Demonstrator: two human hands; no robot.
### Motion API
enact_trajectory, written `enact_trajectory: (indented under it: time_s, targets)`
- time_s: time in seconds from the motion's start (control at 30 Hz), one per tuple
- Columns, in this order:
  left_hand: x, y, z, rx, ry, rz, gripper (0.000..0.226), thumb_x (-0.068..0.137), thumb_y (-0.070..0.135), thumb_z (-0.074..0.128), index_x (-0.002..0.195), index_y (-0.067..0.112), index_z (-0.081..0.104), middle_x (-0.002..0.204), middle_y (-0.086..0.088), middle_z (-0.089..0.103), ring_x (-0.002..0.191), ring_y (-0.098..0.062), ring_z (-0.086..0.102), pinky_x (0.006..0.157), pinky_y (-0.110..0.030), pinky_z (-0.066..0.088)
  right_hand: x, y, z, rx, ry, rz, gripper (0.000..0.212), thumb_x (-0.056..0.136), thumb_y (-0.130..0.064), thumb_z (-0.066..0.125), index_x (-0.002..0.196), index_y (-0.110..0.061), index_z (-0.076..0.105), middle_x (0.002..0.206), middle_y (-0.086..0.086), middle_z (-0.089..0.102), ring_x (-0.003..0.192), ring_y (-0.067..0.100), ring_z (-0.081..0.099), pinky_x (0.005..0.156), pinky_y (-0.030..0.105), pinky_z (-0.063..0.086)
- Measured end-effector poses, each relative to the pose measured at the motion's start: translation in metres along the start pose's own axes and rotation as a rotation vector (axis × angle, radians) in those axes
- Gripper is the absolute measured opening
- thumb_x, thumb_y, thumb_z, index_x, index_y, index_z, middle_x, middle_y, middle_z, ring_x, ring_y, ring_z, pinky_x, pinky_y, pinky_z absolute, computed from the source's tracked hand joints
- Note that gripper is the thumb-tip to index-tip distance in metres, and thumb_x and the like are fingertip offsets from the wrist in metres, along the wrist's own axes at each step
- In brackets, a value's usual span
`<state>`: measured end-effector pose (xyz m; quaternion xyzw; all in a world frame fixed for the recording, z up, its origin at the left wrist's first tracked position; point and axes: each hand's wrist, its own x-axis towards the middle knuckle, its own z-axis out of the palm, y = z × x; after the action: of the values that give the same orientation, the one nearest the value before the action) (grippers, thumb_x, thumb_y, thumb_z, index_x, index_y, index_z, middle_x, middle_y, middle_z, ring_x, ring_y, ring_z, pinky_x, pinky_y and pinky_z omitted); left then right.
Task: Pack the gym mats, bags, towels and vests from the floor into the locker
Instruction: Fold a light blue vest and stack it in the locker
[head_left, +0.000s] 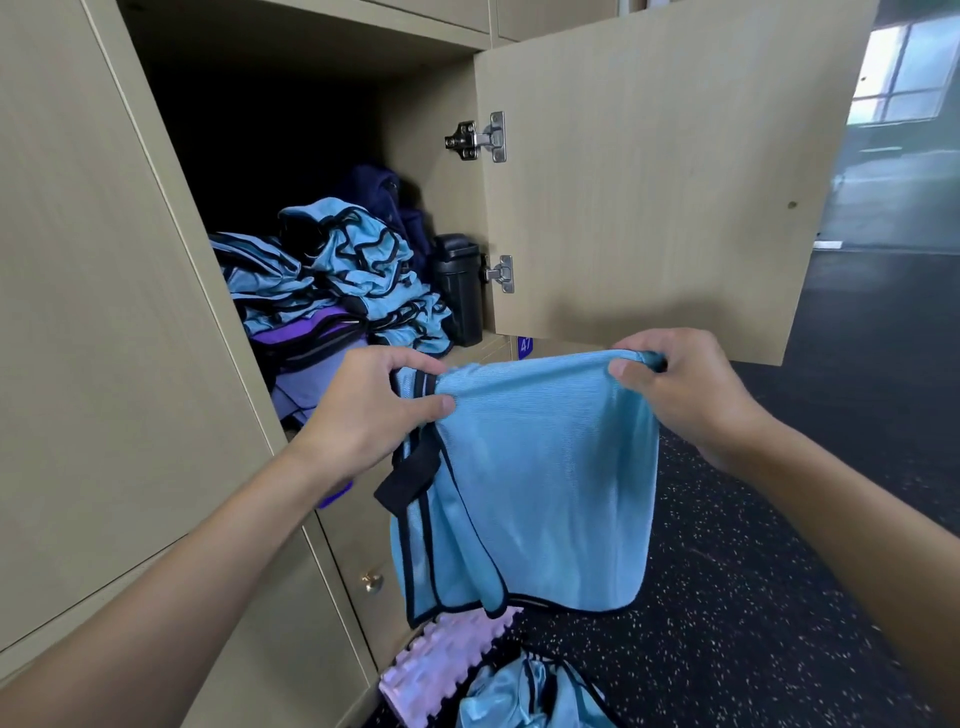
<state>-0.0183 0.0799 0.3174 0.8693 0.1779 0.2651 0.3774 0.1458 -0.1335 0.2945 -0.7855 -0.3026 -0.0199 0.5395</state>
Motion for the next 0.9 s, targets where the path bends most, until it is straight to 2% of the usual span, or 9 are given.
enact_trajectory:
  time_s: [0.13,0.23,0.3,0.4,0.5,0.6,0.67,0.73,0.9]
  targets:
    - [0.001,-0.001,-0.003,0.227,0.063,0.045,0.021,0.085,0.034,0.077,0.1,0.021,0.068,0.1,0.007,0.064,0.078,0.0,0.057,0.07,-0.021,0.04,0.0,0.001,0.002,-0.11,-0.03,-0.025,0.016,0.098,-0.016,0.059,0.086,-0.016,0.07,0.082,0.014,0.062,0.063,0.023,0.051,0.059,0.032,0.046]
    - [0.001,0.001,-0.004,0.324,0.126,0.07,0.016,0.086,0.037,0.076,0.088,0.025,0.065,0.08,0.011,0.059,0.062,-0.004,0.05,0.053,-0.012,0.034,0.001,0.004,0.004,-0.235,-0.01,-0.069,0.017,0.098,-0.02,0.06,0.092,-0.006,0.069,0.11,0.01,0.054,0.103,0.027,0.053,0.096,0.037,0.043]
    - [0.002,-0.001,-0.003,0.341,0.142,0.065,0.016,0.087,0.036,0.075,0.087,0.024,0.065,0.068,0.013,0.05,0.052,-0.004,0.041,0.048,-0.016,0.031,0.001,0.004,0.004,-0.239,-0.04,-0.086,0.016,0.098,-0.021,0.059,0.089,-0.01,0.066,0.109,0.007,0.056,0.1,0.02,0.053,0.091,0.036,0.043]
    - [0.006,-0.006,0.003,0.398,0.146,0.08,0.017,0.088,0.034,0.074,0.096,0.019,0.072,0.091,0.002,0.054,0.082,-0.016,0.046,0.067,-0.025,0.032,0.001,0.005,0.004,-0.217,-0.089,-0.054,0.017,0.1,-0.02,0.055,0.089,-0.012,0.065,0.077,0.006,0.058,0.063,0.013,0.047,0.059,0.029,0.039]
    - [0.005,-0.013,0.009,0.486,0.208,0.147,0.015,0.086,0.035,0.076,0.092,0.021,0.073,0.115,-0.006,0.039,0.112,-0.025,0.033,0.089,-0.029,0.024,0.003,0.007,0.006,-0.226,-0.081,-0.048,0.016,0.101,-0.02,0.054,0.088,-0.014,0.062,0.068,-0.001,0.05,0.055,0.01,0.041,0.05,0.023,0.033]
    - [0.007,-0.024,0.012,0.456,0.112,0.241,0.024,0.088,0.033,0.073,0.07,0.025,0.058,0.138,0.001,0.052,0.131,-0.023,0.043,0.106,-0.04,0.03,0.003,0.01,0.007,-0.214,-0.068,-0.036,0.021,0.1,-0.02,0.055,0.08,-0.018,0.058,0.064,-0.004,0.047,0.052,0.009,0.038,0.048,0.021,0.03]
    - [0.006,-0.024,0.013,0.316,0.019,0.175,0.032,0.09,0.033,0.069,0.066,0.022,0.05,0.098,0.002,0.07,0.09,-0.018,0.063,0.085,-0.038,0.049,0.003,0.009,0.006,-0.208,-0.057,-0.035,0.023,0.1,-0.021,0.055,0.077,-0.017,0.056,0.064,-0.004,0.046,0.052,0.009,0.038,0.05,0.022,0.03]
    - [0.006,-0.021,0.016,0.29,0.047,0.149,0.039,0.089,0.034,0.07,0.063,0.017,0.046,0.061,0.003,0.049,0.055,-0.011,0.042,0.058,-0.031,0.037,0.001,0.008,0.007,-0.199,-0.052,-0.045,0.027,0.099,-0.021,0.056,0.072,-0.019,0.053,0.063,-0.005,0.046,0.052,0.009,0.038,0.05,0.022,0.03]
    - [0.001,-0.011,0.023,0.205,0.081,0.084,0.046,0.085,0.035,0.076,0.06,0.012,0.045,0.055,0.004,0.041,0.046,-0.007,0.037,0.046,-0.02,0.029,-0.001,0.004,0.01,-0.202,-0.027,-0.016,0.026,0.095,-0.024,0.061,0.072,-0.017,0.054,0.064,-0.004,0.049,0.053,0.009,0.04,0.049,0.023,0.03]
